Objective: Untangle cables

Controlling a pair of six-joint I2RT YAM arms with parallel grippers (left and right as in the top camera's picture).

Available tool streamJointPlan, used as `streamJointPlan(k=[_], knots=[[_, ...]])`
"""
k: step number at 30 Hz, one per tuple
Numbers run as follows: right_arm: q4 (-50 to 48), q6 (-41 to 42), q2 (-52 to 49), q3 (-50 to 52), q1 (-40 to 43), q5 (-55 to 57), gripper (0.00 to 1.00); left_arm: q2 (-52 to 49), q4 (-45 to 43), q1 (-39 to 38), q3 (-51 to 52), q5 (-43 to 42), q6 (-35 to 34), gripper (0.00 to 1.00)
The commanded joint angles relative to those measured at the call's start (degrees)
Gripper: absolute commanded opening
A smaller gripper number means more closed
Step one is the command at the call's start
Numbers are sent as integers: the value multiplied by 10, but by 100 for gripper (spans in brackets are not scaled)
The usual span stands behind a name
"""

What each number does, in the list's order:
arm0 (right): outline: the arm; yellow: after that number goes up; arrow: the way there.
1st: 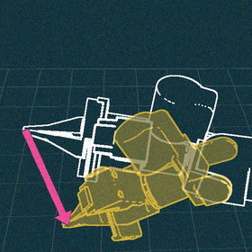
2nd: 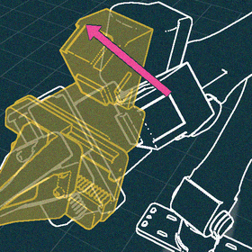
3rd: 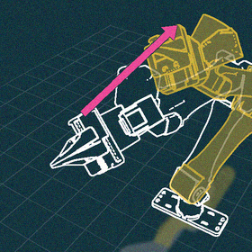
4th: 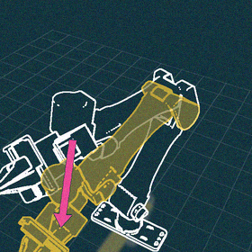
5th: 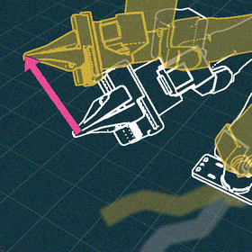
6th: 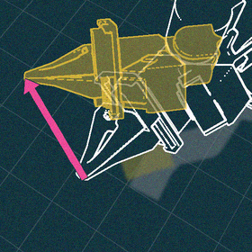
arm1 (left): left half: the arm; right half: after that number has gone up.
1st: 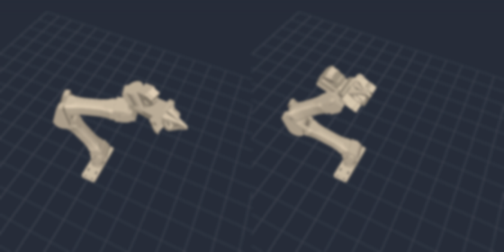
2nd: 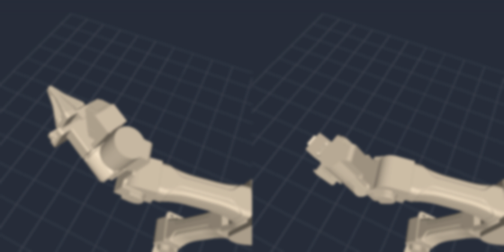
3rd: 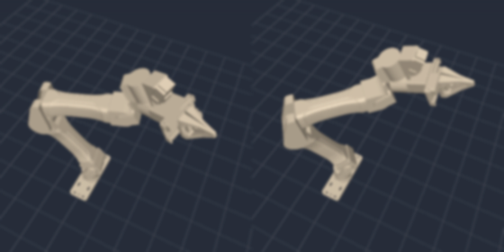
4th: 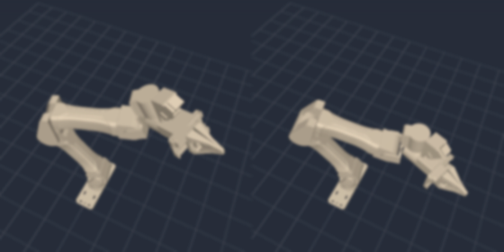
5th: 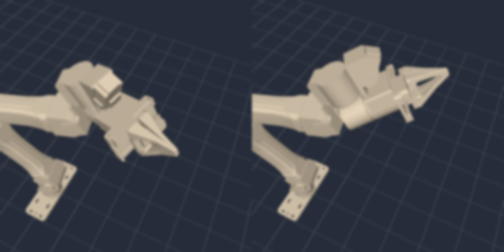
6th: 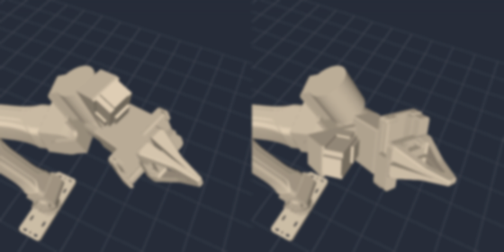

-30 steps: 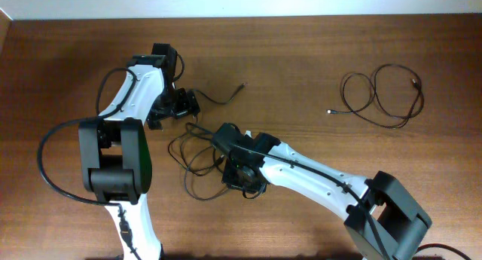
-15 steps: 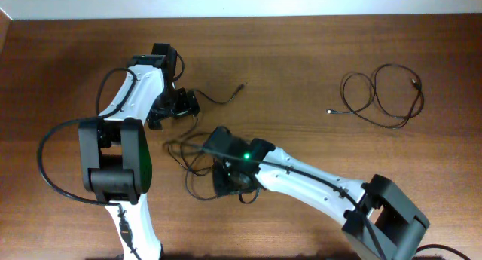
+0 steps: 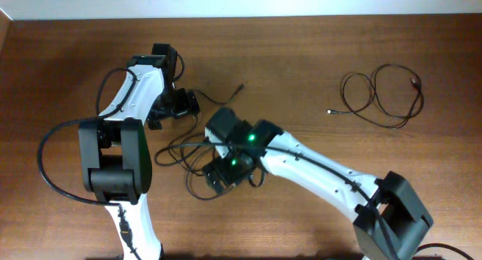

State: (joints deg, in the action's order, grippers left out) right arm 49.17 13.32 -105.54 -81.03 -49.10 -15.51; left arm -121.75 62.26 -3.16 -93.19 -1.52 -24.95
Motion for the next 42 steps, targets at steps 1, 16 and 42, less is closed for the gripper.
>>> streamJointPlan(k=[1, 16, 42], knots=[[23, -131, 2, -13, 30, -3, 99, -1, -1, -2, 4, -3, -5, 97], [-70, -537, 2, 105, 41, 57, 83, -1, -1, -2, 4, -3, -5, 100], [-192, -536, -10, 191, 41, 46, 38, -1, -3, -2, 4, -3, -5, 100]])
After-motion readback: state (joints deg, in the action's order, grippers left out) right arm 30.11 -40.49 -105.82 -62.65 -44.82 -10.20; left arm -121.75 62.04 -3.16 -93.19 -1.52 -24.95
